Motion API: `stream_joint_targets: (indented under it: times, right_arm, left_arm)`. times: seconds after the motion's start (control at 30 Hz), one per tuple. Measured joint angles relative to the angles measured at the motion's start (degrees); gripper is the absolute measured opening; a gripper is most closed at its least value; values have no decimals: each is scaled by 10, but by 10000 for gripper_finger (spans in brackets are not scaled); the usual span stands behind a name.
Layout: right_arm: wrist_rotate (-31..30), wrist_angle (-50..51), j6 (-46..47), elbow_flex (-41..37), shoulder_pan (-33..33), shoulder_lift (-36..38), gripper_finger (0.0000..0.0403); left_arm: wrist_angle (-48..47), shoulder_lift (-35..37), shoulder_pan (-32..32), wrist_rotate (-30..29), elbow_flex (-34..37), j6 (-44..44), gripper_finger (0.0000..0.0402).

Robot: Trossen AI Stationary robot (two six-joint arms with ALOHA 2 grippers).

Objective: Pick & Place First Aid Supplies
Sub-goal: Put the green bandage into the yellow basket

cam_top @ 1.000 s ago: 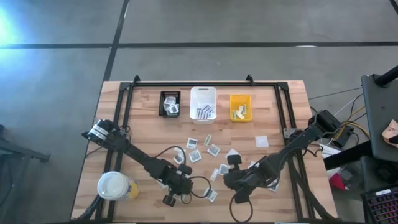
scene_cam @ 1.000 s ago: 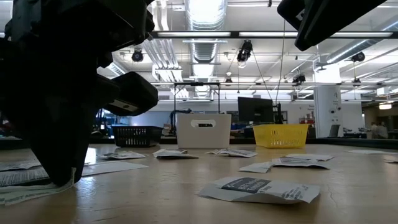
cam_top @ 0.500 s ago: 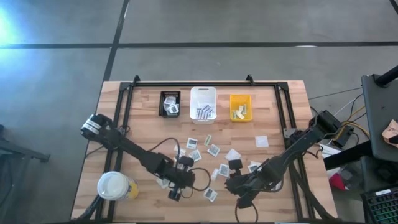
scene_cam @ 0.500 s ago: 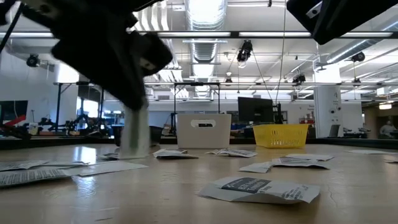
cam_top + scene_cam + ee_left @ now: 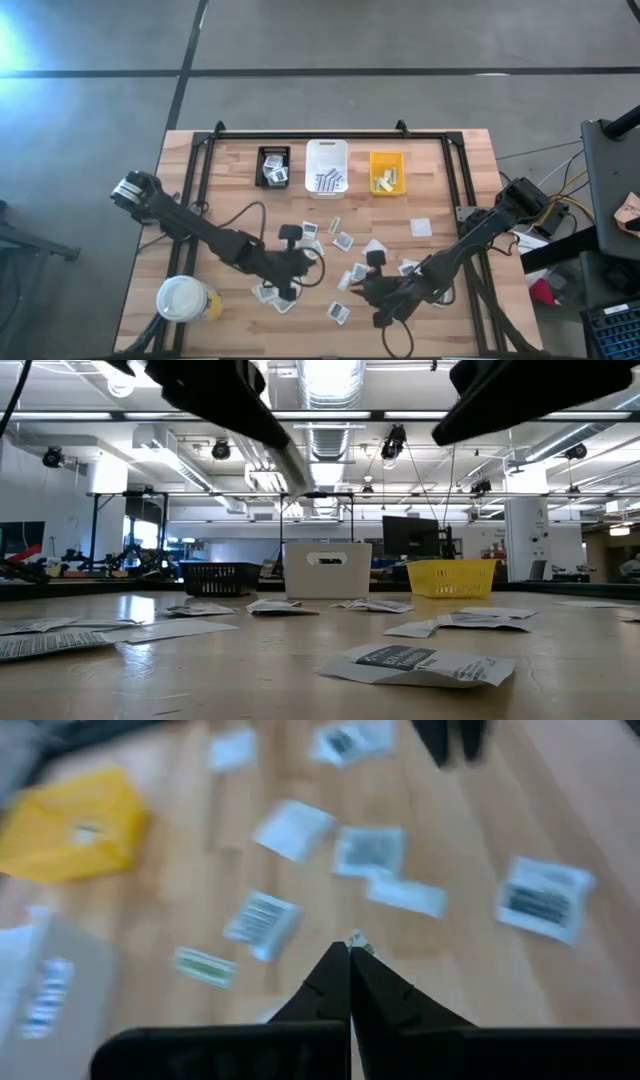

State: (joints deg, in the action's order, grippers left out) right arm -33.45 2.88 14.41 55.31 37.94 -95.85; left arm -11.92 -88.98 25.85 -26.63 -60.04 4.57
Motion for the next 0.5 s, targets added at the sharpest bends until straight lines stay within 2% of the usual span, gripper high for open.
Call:
stream_joint_targets:
  times: [0.17, 0.33, 0.5]
  right_arm:
    - [-15, -51, -44, -14, -17, 0, 56]
    - [-32, -54, -26, -15, -49, 0, 60]
    - [-32, -54, -26, -13, -74, 0, 89]
  left_arm:
    - [121, 35, -8, -21, 64, -16, 1]
    - [324, 58, -15, -20, 159, -39, 1]
    - [468, 63, -21, -20, 227, -71, 1]
